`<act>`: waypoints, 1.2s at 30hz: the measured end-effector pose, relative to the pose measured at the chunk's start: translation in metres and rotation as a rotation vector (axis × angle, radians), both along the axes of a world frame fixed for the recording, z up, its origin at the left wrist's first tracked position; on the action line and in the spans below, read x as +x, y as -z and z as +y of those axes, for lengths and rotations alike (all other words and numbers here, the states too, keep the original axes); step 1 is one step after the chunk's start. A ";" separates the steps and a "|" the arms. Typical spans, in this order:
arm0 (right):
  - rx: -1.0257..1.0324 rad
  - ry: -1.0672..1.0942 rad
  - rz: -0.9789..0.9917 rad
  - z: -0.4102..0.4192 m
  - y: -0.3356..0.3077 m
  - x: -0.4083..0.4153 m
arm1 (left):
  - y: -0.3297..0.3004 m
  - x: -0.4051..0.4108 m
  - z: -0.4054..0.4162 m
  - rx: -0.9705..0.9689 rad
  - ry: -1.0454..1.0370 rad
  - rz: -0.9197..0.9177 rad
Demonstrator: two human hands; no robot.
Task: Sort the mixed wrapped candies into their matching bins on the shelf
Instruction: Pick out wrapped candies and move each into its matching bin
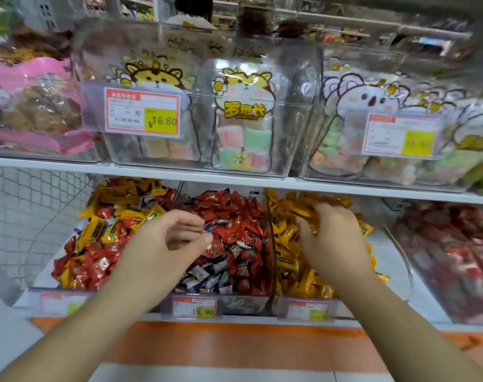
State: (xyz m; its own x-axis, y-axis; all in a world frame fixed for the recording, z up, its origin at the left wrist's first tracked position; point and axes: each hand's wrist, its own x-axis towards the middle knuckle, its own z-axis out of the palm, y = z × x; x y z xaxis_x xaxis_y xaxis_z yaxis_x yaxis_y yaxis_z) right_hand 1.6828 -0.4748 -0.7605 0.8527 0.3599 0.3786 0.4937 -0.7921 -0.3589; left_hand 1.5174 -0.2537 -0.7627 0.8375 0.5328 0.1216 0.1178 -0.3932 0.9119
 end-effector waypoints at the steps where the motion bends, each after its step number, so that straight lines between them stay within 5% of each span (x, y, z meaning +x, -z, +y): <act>1: -0.032 0.022 0.023 -0.003 0.000 0.005 | 0.000 0.000 0.003 0.014 -0.013 0.001; 14: -0.039 -0.115 0.127 0.026 0.002 -0.023 | 0.026 0.008 0.091 0.609 -0.239 0.172; 23: -0.080 -0.176 0.094 0.036 0.011 -0.025 | 0.045 0.022 0.119 0.787 -0.215 0.343; 30: -0.066 -0.225 0.035 0.042 0.015 -0.029 | 0.027 0.008 0.111 0.685 -0.256 0.140; 36: -0.071 -0.420 0.004 0.053 0.006 -0.053 | -0.007 -0.013 0.069 0.462 -0.049 0.057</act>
State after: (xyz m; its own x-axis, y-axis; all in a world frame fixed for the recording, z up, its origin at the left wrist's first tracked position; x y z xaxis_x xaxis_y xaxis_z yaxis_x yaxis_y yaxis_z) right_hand 1.6295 -0.4221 -0.7669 0.6278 0.7014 0.3373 0.7775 -0.5452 -0.3134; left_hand 1.5045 -0.1843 -0.7562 0.8251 0.4724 0.3099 0.1911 -0.7495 0.6338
